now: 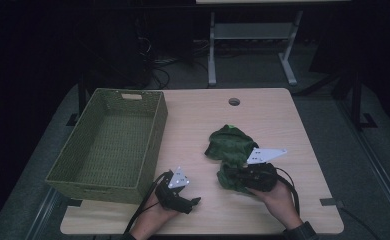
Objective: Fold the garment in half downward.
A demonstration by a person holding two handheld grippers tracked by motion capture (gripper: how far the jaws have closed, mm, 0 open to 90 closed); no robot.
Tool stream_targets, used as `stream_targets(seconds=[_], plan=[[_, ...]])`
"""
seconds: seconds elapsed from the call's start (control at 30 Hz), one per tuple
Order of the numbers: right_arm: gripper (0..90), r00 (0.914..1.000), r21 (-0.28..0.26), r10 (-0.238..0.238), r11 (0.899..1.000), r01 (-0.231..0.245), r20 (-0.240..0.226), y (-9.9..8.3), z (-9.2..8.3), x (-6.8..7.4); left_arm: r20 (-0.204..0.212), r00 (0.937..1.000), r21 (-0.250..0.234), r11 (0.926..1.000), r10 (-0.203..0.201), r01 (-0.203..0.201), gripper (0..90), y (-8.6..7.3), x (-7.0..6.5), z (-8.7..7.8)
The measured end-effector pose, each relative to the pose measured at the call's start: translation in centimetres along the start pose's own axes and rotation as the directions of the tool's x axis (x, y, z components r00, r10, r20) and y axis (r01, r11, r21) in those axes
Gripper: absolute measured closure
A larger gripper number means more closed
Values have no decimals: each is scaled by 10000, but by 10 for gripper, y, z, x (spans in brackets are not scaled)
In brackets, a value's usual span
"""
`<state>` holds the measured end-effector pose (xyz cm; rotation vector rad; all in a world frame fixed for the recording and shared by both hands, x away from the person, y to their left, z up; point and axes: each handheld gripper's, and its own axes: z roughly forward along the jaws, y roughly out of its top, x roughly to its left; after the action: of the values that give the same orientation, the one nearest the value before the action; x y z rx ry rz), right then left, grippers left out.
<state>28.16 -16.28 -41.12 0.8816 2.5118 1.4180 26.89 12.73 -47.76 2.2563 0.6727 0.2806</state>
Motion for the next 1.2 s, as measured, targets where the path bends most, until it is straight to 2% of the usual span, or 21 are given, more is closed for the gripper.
stream_targets(seconds=[0.33, 0.4, 0.6, 0.73, 0.93, 1.03, 1.13, 1.2], plan=[[837, 9990, 131, 162, 9998, -167, 409, -14, -7, -10, -8, 10000, 46, 10000, 83, -83, 127, 0, 1, 0], [832, 9981, 285, 350, 9989, -365, 501, -17, -10, -12, 4, 10000, 1, 10000, -2, 2, 127, 0, 0, 0], [823, 9953, 393, 514, 9977, -547, 818, -26, -13, -20, -3, 10000, 0, 10000, 10, -10, 127, 0, 0, 0], [812, 9912, 573, 745, 9951, -811, 1096, -32, -14, -25, -14, 10000, 48, 10000, 61, -61, 127, 0, 0, 0], [801, 9852, 1031, 707, 9908, -875, 1563, -38, -13, -34, 2, 10000, 48, 10000, 63, -63, 127, 0, 0, 0], [802, 9809, 1185, 837, 9873, -1054, 1754, -41, -13, -38, 4, 10000, 34, 10000, 44, -44, 127, 0, 0, 0], [845, 9785, 1010, 990, 9878, -1186, 1812, -41, -19, -41, 4, 10000, 39, 10000, 53, -53, 127, 0, 0, 0], [886, 9791, 732, 1140, 9891, -1278, 1683, -38, -25, -42, -5, 10000, 0, 10000, 12, -12, 127, 0, 0, 0]])
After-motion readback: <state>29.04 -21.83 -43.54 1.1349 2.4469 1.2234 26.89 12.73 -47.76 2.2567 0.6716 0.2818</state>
